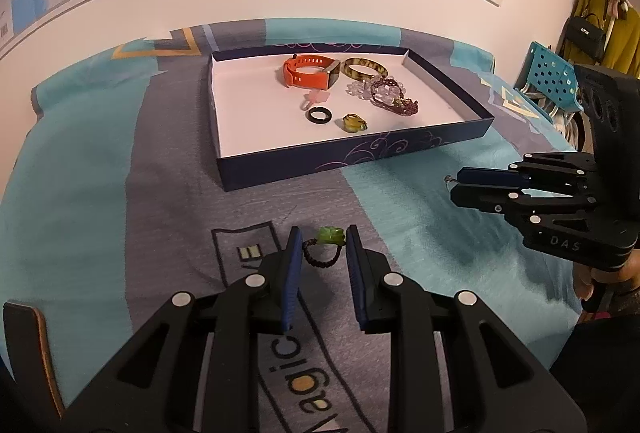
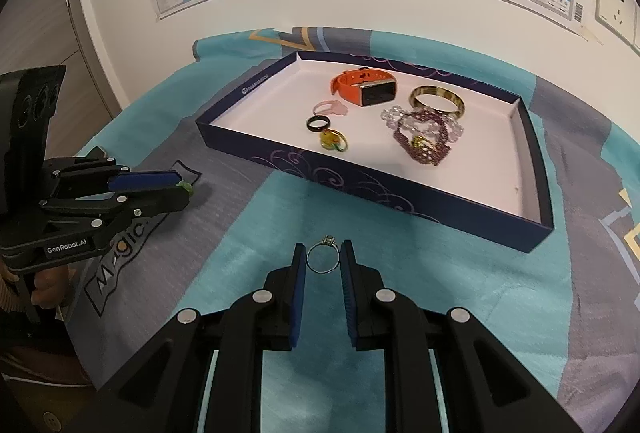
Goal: Organize jewelry
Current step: 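Grasp the black green-stone ring with the left tool while the right tool grasps the silver ring, then carry the black green-stone ring toward the tray while the right tool carries the silver ring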
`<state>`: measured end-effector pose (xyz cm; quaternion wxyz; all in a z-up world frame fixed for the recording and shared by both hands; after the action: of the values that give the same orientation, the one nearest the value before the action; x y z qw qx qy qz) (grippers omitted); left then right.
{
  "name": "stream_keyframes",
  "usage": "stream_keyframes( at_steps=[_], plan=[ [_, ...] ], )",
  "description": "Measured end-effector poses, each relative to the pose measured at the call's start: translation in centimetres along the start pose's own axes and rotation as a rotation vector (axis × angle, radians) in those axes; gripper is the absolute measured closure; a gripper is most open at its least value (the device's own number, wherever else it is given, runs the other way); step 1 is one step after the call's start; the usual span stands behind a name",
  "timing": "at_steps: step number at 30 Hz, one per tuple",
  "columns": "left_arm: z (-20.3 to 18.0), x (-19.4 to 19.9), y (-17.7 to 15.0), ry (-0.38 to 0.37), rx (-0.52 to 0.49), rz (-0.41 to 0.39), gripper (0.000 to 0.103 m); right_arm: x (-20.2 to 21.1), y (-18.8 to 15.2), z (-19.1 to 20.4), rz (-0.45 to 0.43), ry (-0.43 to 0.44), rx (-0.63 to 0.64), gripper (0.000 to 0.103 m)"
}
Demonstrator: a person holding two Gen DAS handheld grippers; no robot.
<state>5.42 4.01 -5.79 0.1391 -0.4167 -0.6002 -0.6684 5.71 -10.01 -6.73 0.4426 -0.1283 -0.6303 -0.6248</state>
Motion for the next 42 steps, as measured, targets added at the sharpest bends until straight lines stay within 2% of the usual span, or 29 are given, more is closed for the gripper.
stream_keyframes(
  at_steps=[13, 42],
  plan=[
    [-0.3, 1.4, 0.2, -0.009, -0.007, -0.035, 0.080, 0.4, 0.0, 1.0, -0.019, 0.012, -0.005, 0.087],
    [-2.6, 0.2, 2.3, 0.025, -0.013, -0.028, 0.080, 2.1, 0.3, -1.7, -0.066, 0.051, -0.039, 0.087]
  ],
)
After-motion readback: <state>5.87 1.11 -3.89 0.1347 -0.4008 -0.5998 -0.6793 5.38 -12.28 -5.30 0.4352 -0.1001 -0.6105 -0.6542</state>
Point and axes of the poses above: each gripper's, at about its wrist camera, not at the fingertips, and x roughly against the way its jaws point, z to its left, y to its top, the point moved 4 cm from there along -x, roughly the way its jaws point, and after that the axes turned 5 degrees about -x, right-handed, at the moved point
